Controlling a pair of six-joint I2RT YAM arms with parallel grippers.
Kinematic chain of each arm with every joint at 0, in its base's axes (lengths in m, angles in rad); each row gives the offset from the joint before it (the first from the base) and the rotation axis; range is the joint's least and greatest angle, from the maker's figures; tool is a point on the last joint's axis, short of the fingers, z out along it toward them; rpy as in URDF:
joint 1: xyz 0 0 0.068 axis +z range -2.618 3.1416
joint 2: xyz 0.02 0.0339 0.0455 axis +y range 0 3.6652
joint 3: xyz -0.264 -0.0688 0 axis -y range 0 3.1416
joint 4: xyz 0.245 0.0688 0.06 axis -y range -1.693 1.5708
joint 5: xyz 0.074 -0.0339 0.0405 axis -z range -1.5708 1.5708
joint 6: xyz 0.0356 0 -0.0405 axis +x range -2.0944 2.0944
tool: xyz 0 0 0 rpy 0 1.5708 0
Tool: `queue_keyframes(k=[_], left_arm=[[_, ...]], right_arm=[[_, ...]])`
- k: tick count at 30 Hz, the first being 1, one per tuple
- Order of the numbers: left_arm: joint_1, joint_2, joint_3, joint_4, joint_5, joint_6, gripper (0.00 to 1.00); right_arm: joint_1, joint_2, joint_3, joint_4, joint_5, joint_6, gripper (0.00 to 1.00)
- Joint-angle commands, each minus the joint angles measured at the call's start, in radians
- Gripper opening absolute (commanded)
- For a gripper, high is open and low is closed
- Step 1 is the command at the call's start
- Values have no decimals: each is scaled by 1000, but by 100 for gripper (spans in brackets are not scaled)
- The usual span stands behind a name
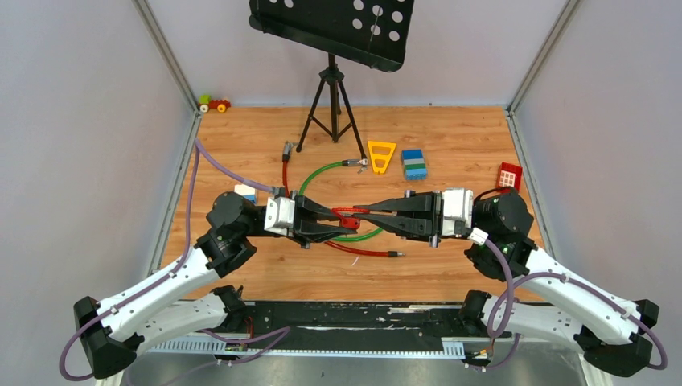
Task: Lock with the key
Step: Lock the lock.
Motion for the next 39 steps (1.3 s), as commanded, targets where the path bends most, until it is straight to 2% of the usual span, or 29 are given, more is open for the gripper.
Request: queue_keyframes(k=[1, 20, 39], left_arm=[[-4, -3, 3, 5, -1, 15, 0], [-4, -14, 7, 7, -43, 27, 0], [-4, 10, 19, 37, 9, -9, 0]], right_arm=[[8, 22, 5, 61, 4, 20, 0], [11, -5, -28, 34, 17, 19, 0], [11, 0, -32, 41, 27, 7, 0]])
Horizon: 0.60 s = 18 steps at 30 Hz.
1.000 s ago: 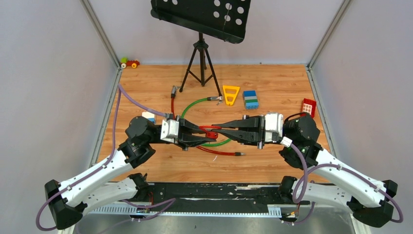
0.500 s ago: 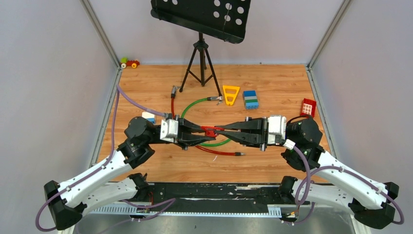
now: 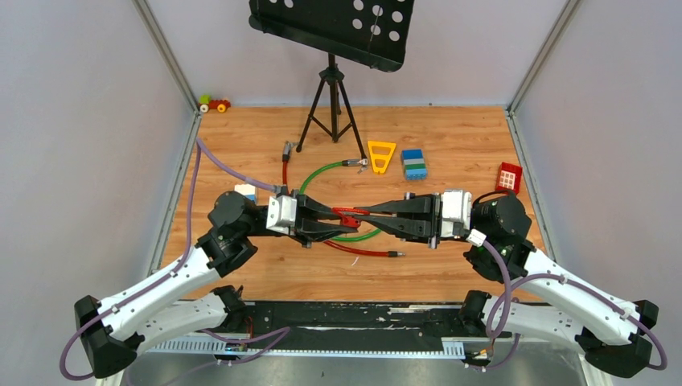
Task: Lock with the key
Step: Lock the lock.
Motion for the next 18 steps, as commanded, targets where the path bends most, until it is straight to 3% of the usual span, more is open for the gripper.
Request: queue_keyframes(k=[1, 18], left_arm=[[-4, 5, 20, 41, 29, -6, 0], [-5, 13, 22, 86, 25, -38, 0]], right_arm=[[8, 9, 4, 13, 10, -2, 0], [8, -18, -60, 14, 33, 31, 0]])
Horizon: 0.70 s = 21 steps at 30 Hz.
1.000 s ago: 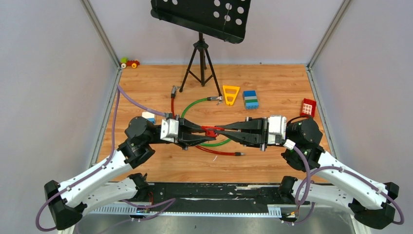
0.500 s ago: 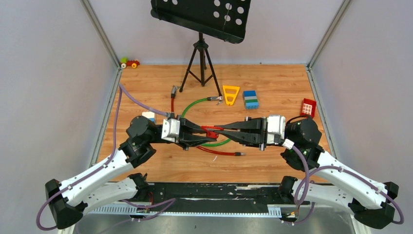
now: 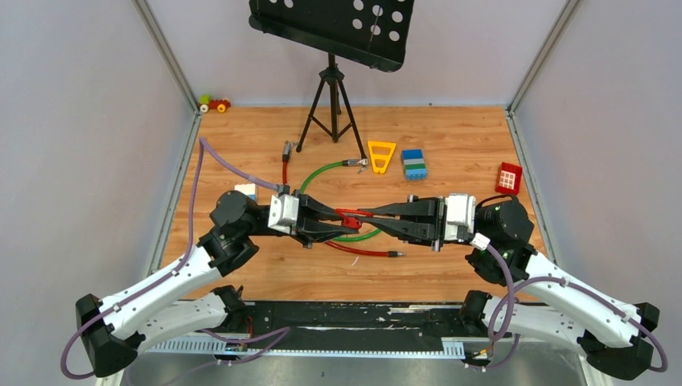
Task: Lock with the key
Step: Lock the lock.
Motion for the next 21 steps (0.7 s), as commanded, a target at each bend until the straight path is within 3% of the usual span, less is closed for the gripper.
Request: queue_keyframes(k=[1, 21], left_arm=[[-5, 7, 22, 82, 12, -25, 0], [-5, 12, 12, 106, -1, -41, 0]], right_arm=[[7, 0, -29, -7, 24, 31, 0], [7, 30, -54, 27, 21, 52, 0]])
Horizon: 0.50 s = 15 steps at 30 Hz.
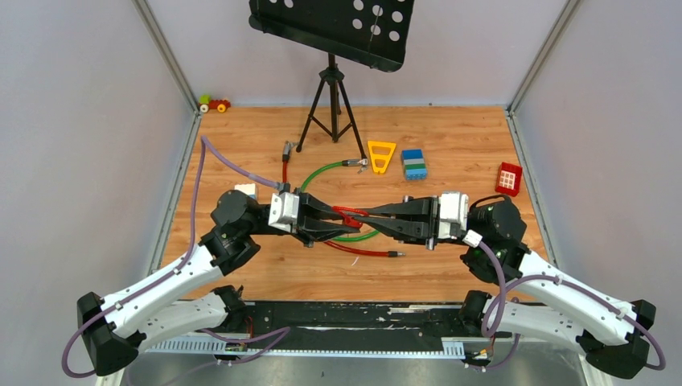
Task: Lock with the key
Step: Lock the lock.
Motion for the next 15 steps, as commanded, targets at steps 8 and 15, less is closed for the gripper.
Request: queue_keyframes(k=[8, 15], left_arm=[[-5, -4, 12, 120, -33, -32, 0], [-5, -4, 0, 185, -73, -58, 0]], right_arm=[[7, 37, -25, -14, 0, 27, 0], [6, 21, -57, -28, 13, 26, 0]])
